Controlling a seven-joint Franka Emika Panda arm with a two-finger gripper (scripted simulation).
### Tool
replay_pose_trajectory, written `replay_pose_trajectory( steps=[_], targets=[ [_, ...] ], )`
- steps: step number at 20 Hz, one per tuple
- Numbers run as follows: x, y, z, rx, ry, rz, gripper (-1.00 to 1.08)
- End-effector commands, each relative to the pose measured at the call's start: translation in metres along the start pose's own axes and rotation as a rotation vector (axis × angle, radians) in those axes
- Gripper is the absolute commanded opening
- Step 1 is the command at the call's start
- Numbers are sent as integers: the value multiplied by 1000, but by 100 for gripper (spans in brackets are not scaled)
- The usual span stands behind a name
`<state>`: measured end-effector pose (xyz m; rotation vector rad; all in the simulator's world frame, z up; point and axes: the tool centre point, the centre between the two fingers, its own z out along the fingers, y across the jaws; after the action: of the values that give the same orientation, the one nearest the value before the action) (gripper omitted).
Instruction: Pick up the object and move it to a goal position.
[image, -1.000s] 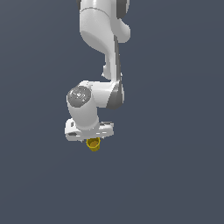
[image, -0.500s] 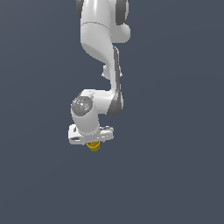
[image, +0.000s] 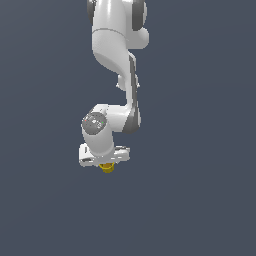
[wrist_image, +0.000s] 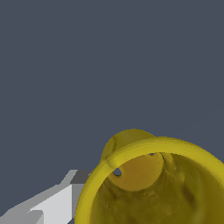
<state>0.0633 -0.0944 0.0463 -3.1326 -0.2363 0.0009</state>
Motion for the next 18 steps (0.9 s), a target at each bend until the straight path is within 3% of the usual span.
replay_pose_trajectory(
  steps=[1, 10, 18],
  targets=[
    [0, 0, 0, 0, 1, 0, -100],
    [-1, -1, -3, 0, 0, 0, -100],
    [-9, -10, -32, 0, 0, 0, -100]
  ],
)
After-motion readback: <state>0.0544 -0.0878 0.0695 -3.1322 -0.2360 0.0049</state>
